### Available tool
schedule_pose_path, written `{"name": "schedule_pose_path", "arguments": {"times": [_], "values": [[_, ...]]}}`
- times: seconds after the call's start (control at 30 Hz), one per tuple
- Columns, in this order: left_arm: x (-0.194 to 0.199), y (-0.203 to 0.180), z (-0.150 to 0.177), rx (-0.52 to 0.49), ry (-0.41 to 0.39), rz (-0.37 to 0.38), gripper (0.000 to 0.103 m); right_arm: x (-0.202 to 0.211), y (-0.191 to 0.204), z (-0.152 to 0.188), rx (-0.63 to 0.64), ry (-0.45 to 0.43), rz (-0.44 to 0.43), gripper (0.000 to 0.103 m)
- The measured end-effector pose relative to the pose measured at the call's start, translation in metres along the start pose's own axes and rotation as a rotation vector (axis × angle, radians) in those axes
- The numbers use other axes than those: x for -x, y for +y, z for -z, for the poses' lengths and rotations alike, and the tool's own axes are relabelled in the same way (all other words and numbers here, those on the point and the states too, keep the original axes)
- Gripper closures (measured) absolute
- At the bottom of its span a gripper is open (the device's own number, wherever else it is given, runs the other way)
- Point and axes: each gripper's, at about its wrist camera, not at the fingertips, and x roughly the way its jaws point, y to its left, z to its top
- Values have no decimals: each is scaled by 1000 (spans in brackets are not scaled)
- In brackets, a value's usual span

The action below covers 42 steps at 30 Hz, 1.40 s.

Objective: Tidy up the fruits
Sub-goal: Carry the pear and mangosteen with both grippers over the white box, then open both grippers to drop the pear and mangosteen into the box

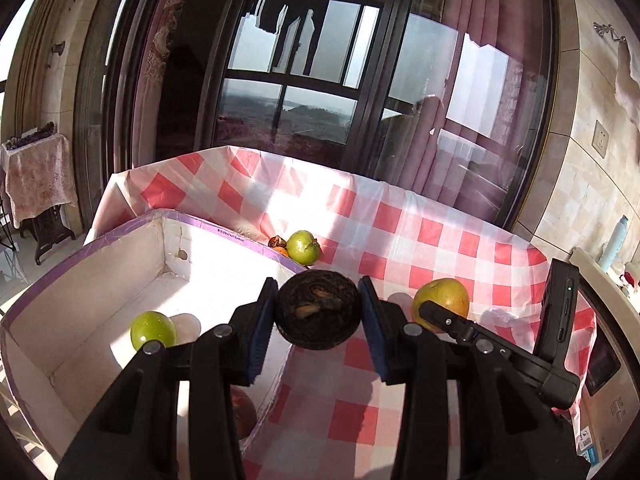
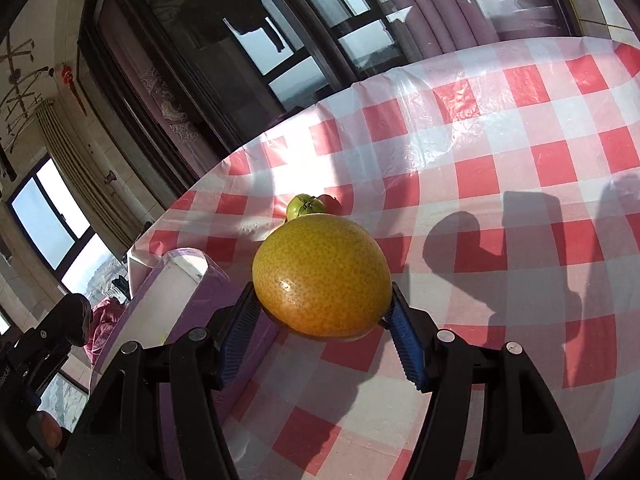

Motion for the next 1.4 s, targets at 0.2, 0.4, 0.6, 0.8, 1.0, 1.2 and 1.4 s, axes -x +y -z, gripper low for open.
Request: {"name": "schedule_pose_path", "arguments": {"times": [0.2,0.4,0.6,0.8,1.0,1.2,1.4], "values": [[40,74,-8,21,-16,-132,62,2,103,6,160,16,-135,41],[43,133,3,21,76,-226,62,-9,186,27,296,90,-231,41],[13,169,22,-52,297,-255,62,-46,254,63,487,248,-169,41],[-15,192,39,-162,491,-259,62,-100,279,105,739,497,67,41],[-34,189,50,-318,614,-295,61,-151,265,136,935,705,263,42],[-33,189,51,-375,664,-300,61,-165,271,149,1035,803,311,43],[-35,182,63,-407,688,-311,60,-170,274,157,1067,826,343,54]]}}
